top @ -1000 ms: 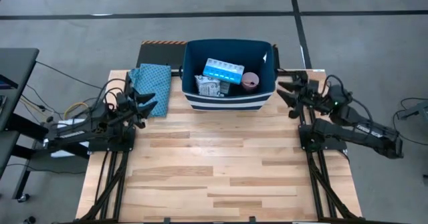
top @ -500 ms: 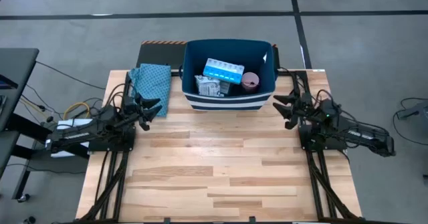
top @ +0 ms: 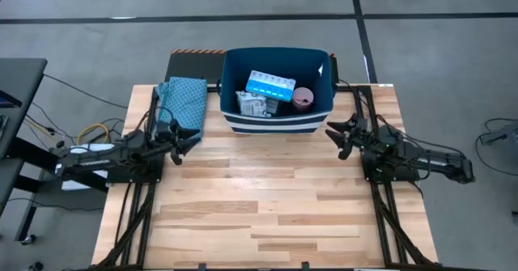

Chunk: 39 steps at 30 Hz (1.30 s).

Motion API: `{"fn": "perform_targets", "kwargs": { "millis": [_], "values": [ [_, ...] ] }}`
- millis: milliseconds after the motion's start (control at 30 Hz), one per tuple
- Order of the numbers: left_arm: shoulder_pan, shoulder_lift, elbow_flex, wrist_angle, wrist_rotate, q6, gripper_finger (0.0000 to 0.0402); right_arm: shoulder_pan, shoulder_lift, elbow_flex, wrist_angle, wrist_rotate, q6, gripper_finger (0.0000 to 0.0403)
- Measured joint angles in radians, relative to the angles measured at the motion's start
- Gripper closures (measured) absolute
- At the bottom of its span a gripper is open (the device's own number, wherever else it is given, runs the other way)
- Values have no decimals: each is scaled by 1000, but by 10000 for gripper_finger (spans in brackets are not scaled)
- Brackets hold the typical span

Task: Pick & place medical supplies in basket/bin
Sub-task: Return to Home Position

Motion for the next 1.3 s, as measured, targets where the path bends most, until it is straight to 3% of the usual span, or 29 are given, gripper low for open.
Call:
{"fn": "perform_targets", "kwargs": {
  "millis": [167,467,567,833,1300],
  "values": [
    [-59,20,0,-72,-22,12,203,17,4,0,0,6,-8,233],
    [-90,104,0,-80,9,78,203,57,4,-1,-27,-148,-46,232],
    [-89,117,0,-91,76,-33,203,84,4,-1,-30,-174,-59,233],
    [-90,117,1,-106,147,30,203,181,22,-2,-30,-175,-95,236],
    [-97,117,4,-120,129,54,203,239,50,-2,-31,-175,-94,238]
  ]
}}
